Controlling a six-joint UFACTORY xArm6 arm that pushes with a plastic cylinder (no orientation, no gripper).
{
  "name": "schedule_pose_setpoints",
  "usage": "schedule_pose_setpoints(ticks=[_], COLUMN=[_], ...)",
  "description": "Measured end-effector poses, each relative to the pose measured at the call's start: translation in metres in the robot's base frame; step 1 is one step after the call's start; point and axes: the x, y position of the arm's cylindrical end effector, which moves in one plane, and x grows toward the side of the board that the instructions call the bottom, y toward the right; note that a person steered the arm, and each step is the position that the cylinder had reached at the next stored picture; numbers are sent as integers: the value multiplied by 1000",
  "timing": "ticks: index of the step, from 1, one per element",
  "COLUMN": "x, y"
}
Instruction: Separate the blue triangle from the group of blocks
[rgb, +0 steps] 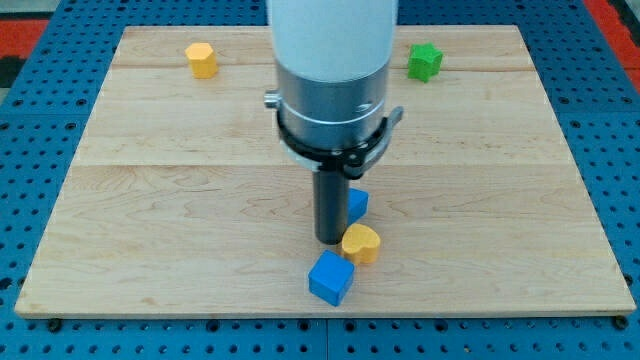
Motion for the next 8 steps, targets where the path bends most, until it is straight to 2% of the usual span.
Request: schedule_pose_setpoints(ticks=[4,6,8], x=[-34,-33,-33], y=[69,17,3])
